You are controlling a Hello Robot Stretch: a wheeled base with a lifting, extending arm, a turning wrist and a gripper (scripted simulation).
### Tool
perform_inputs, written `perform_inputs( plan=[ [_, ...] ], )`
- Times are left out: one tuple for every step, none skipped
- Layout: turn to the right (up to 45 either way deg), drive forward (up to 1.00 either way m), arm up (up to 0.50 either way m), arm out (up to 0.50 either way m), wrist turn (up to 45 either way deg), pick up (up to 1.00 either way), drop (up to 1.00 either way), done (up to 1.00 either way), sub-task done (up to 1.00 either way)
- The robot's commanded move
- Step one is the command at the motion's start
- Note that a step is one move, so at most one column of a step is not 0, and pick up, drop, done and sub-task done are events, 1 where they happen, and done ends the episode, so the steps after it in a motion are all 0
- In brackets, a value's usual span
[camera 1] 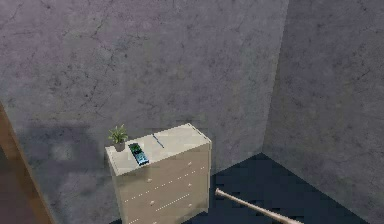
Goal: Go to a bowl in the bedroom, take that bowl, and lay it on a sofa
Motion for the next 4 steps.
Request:
perform_inputs(
  plan=[
    [0.0,0.0,0.0,0.0,45.0,0.0,0.0,0.0,0.0],
    [0.0,0.0,0.0,0.0,45.0,0.0,0.0,0.0,0.0],
    [0.0,0.0,0.0,0.0,45.0,0.0,0.0,0.0,0.0],
    [0.0,0.0,0.0,0.0,27.0,0.0,0.0,0.0,0.0]
  ],
)
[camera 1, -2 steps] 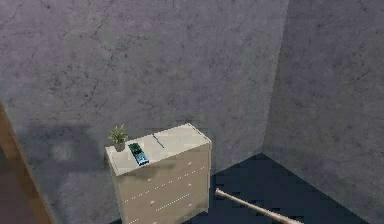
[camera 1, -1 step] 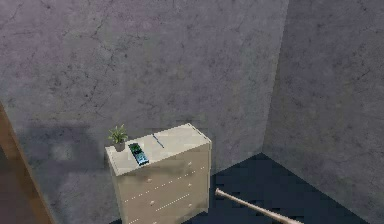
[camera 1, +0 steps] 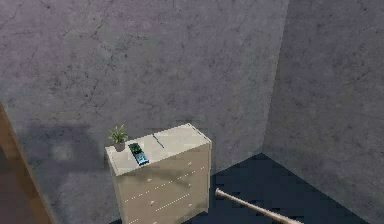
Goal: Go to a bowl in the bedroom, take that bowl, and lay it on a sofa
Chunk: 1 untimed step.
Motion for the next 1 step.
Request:
perform_inputs(
  plan=[
    [0.0,0.0,-0.26,0.0,0.0,0.0,0.0,0.0,0.0]
  ],
)
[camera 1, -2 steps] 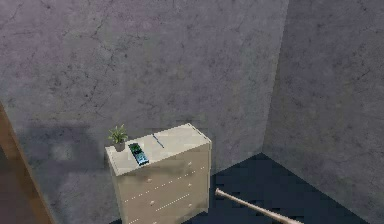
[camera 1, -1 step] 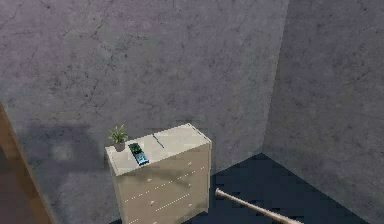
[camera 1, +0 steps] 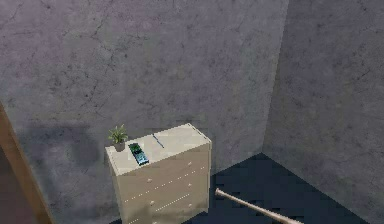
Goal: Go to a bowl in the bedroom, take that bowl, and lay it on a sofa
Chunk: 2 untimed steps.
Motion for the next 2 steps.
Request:
perform_inputs(
  plan=[
    [0.0,0.0,0.0,0.0,0.0,1.0,0.0,0.0,0.0],
    [0.0,0.0,0.1,0.0,0.0,0.0,0.0,0.0,0.0]
  ],
)
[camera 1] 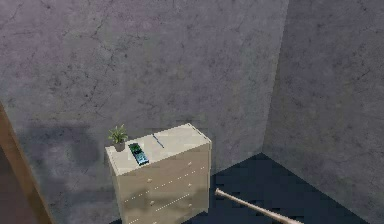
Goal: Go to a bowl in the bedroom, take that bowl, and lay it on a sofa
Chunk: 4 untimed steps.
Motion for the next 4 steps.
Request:
perform_inputs(
  plan=[
    [-45.0,0.0,0.0,0.0,0.0,0.0,0.0,0.0,0.0],
    [-45.0,0.0,0.0,0.0,0.0,0.0,0.0,0.0,0.0],
    [-18.0,0.0,0.0,0.0,0.0,0.0,0.0,0.0,0.0],
    [0.0,0.15,0.0,0.0,0.0,0.0,0.0,0.0,0.0]
  ],
)
